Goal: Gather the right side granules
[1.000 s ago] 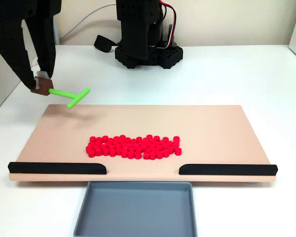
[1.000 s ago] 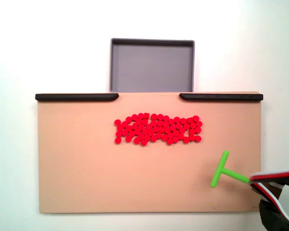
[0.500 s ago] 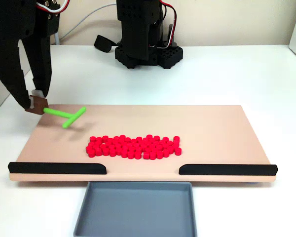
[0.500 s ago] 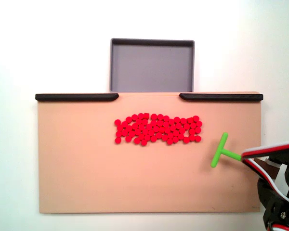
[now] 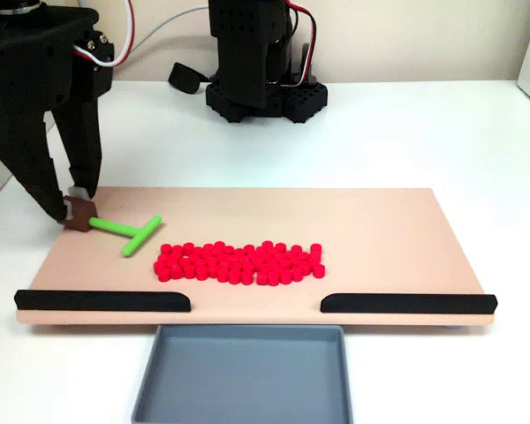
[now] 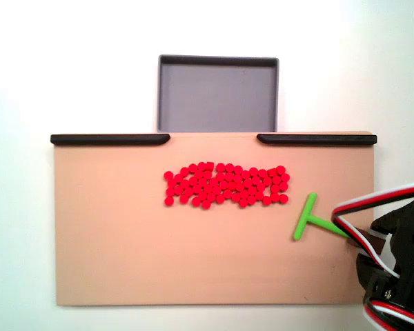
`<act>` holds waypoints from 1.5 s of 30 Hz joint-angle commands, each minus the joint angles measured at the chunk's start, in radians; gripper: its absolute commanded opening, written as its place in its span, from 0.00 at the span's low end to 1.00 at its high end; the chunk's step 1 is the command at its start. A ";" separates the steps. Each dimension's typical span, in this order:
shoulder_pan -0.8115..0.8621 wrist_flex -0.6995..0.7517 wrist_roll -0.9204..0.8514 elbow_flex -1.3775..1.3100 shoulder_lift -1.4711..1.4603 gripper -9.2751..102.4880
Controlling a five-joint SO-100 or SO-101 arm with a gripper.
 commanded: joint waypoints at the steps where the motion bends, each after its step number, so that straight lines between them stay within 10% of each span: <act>1: -0.012 -0.008 -0.319 -0.005 0.018 0.08; 45: -0.077 -0.044 -0.225 -0.012 -0.018 0.08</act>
